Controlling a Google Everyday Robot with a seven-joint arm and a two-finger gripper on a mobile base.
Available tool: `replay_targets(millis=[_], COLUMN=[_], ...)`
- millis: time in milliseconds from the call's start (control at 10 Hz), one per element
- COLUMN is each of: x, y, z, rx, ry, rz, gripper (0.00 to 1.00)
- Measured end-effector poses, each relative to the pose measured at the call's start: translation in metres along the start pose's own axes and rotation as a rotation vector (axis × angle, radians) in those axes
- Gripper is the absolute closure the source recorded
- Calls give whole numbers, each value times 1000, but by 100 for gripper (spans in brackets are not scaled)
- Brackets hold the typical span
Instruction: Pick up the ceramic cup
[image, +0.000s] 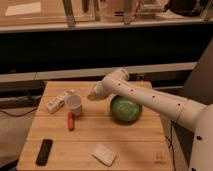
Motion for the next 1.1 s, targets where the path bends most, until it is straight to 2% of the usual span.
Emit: replay_targets(millis=[200,400,700,1100], x=[1,4,5,4], y=[-1,2,2,2], z=[-1,-5,-9,-10], rx=[13,8,-7,-4], ry=[-9,-13,-51,-95], rz=[12,26,40,53], gripper=[95,95,95,95])
